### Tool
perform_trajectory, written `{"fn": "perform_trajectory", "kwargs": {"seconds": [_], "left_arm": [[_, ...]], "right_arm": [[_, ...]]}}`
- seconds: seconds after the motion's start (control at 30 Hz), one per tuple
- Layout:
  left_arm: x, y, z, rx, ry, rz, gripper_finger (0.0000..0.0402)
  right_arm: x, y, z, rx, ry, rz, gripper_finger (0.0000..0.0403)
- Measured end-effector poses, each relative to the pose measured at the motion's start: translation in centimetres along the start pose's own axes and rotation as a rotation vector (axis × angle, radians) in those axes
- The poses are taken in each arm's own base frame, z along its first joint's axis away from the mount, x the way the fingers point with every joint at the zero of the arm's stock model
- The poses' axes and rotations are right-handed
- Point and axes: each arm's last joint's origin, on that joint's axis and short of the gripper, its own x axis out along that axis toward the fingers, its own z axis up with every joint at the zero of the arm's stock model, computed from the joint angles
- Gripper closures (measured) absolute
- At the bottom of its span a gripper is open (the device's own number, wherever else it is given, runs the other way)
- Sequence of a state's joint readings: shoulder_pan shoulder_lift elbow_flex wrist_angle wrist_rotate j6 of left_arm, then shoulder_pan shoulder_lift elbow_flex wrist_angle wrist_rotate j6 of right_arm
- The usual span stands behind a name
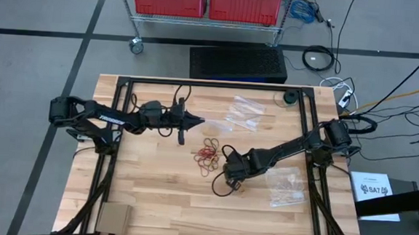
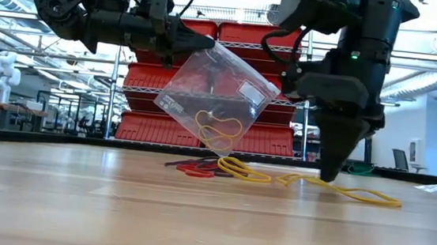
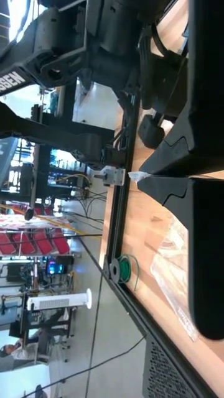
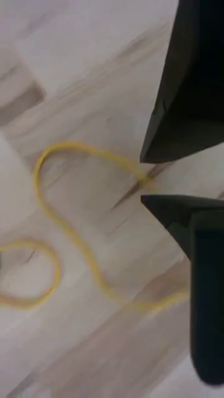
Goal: Sort rubber bands
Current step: Put the yellow rubber band into the top left transparent zip bag
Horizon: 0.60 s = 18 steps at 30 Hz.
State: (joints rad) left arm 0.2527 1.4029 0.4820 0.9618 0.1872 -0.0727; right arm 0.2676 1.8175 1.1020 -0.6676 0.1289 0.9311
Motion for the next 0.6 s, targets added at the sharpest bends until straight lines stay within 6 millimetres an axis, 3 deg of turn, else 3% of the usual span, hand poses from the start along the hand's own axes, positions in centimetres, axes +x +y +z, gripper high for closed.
{"fn": "perform_trajectory", "kwargs": {"seconds": [0.13, 0.23, 0.5, 0.6], "left_arm": [[0.0, -0.1, 0.0, 0.0, 0.001, -0.025, 0.0401], [0.0, -0.1, 0.0, 0.0, 0.002, -0.048, 0.0401], [0.0, -0.2, 0.0, 0.0, 0.003, -0.07, 0.0401], [0.0, -0.2, 0.0, 0.0, 0.003, -0.072, 0.0401]], "right_arm": [[0.2, 0.3, 0.2, 0.044, -0.02, 0.028, 0.0283], [0.5, 0.1, 0.1, 0.079, -0.016, -0.006, 0.0288], [0.6, 0.3, 0.0, 0.082, -0.068, -0.033, 0.0388], [0.3, 1.1, -0.3, 0.064, -0.065, 0.043, 0.0395]]}}
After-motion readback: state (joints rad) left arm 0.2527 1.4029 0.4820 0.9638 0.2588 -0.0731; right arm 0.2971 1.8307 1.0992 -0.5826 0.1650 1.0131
